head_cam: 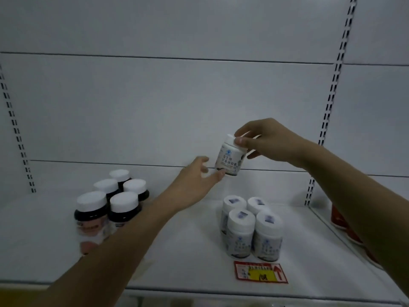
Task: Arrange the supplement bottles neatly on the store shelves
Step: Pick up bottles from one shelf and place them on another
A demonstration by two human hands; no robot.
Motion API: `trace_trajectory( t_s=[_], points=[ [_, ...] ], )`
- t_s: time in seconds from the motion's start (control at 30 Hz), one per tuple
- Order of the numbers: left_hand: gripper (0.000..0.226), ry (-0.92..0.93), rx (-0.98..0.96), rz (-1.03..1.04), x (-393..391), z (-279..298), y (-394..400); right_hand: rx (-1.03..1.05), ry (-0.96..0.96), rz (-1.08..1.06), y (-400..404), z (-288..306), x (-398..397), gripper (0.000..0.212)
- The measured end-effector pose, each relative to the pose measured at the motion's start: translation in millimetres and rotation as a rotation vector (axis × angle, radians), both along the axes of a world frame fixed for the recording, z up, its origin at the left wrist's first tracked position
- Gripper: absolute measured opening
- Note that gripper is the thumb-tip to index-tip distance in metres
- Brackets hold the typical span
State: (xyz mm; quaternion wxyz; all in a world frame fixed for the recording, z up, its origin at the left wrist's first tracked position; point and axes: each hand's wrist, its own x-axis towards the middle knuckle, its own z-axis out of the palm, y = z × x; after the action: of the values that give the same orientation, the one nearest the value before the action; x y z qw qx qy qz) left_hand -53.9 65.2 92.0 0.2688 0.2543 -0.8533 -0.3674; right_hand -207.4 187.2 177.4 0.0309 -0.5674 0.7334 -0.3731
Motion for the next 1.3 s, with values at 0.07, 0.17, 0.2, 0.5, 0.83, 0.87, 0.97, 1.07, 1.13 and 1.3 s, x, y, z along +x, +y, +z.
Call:
trace_trajectory(
  t_s=[0.07, 0.17, 0.2, 0.5, 0.83, 0.87, 0.97, 1.07, 1.13, 1.3],
  points=[
    [0.067, -0.229, 0.012, 0.047, -6.6, -26.8, -1.2, 0.015, 0.016, -0.010, -4.4, -6.4, -16.6, 0.025],
    [0.062, -0.467, -0.031, 0.151, -10.1, -75.7, -5.0, 0.036, 0.021, -0.016, -13.7, -16.8, -34.1, 0.025],
    [0.059, -0.536, -0.097, 0.187, -10.9, -91.0, -5.7, 0.042, 0.018, -0.015, -16.3, -21.2, -36.7, 0.025],
    [0.064, -0.645, -0.337, 0.226, -12.3, -125.0, -6.7, 0.058, -0.089, -0.015, -30.9, -78.3, -31.6, 0.023],
    [0.060, -0.648, -0.368, 0.219, -11.9, -124.9, -8.9, 0.310, -0.230, -0.051, -45.1, -91.0, -34.9, 0.022],
    [0.060, -0.645, -0.370, 0.219, -11.8, -124.9, -9.0, 0.351, -0.232, -0.061, -45.2, -91.6, -36.0, 0.020],
    [0.060, -0.635, -0.373, 0.225, -11.9, -125.9, -9.3, 0.427, -0.279, -0.082, -42.2, -93.5, -40.9, 0.011],
    [0.060, -0.633, -0.377, 0.223, -12.5, -125.9, -9.4, 0.405, -0.337, -0.091, -37.5, -97.4, -46.1, 0.011],
    [0.059, -0.631, -0.383, 0.224, -13.0, -125.4, -10.0, 0.370, -0.376, -0.074, -32.5, -101.0, -47.1, 0.016],
    [0.059, -0.642, -0.359, 0.238, -11.9, -125.4, -8.3, 0.022, -0.556, -0.129, -7.9, -120.6, -53.8, 0.028]
  ],
)
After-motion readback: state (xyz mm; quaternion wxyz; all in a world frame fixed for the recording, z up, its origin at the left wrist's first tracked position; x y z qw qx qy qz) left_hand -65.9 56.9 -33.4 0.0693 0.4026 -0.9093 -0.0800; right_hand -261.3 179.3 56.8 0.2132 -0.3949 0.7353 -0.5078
